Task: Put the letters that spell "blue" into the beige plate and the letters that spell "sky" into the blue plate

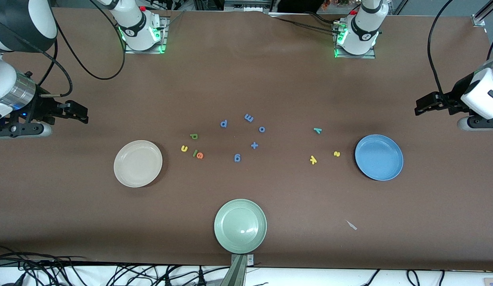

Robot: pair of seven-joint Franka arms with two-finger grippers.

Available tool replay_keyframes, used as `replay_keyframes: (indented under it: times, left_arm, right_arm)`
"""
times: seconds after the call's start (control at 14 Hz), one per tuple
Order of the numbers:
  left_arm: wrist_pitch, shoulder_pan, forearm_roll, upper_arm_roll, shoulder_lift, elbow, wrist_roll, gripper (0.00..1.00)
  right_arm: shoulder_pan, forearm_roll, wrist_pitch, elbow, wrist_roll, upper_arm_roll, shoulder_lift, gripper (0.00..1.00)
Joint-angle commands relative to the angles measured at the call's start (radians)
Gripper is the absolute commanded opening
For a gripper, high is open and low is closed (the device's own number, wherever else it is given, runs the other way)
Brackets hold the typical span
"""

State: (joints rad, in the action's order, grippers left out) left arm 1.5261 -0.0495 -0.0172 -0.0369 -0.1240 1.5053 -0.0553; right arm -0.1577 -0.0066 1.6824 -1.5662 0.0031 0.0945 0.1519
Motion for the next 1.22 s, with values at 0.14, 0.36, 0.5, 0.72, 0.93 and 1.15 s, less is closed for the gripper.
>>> replay_keyframes:
  times: [0.14, 0.36, 0.5, 0.72, 0.93, 1.15]
  left_arm:
    - [0.023, 0.023, -0.017, 0.003, -0.017, -0.020, 0.049, 1.00]
    - [0.049, 0.033, -0.017, 0.003, -0.020, -0.020, 0.051, 1.00]
    - [0.049, 0.031, -0.015, 0.006, -0.020, -0.020, 0.042, 1.00]
    - [0.048, 0.022, -0.004, 0.011, -0.020, -0.019, 0.025, 1.00]
    - [0.046, 0.028, -0.003, 0.009, -0.020, -0.020, 0.028, 1.00]
    - [0.046, 0.031, -0.003, 0.006, -0.020, -0.022, 0.025, 1.00]
  right_arm:
    - [0.001, 0.005, -0.009, 0.014, 0.014, -0.002, 0.003, 1.00]
    - [0.001, 0.005, -0.001, 0.015, 0.014, -0.001, 0.005, 1.00]
    - [0.001, 0.005, 0.003, 0.017, 0.014, -0.001, 0.005, 1.00]
    - [0.003, 0.014, 0.005, 0.017, 0.014, 0.001, 0.008, 1.00]
    - [0.003, 0.013, 0.005, 0.018, 0.014, 0.001, 0.009, 1.00]
    - [0.004, 0.014, 0.005, 0.018, 0.014, 0.001, 0.009, 1.00]
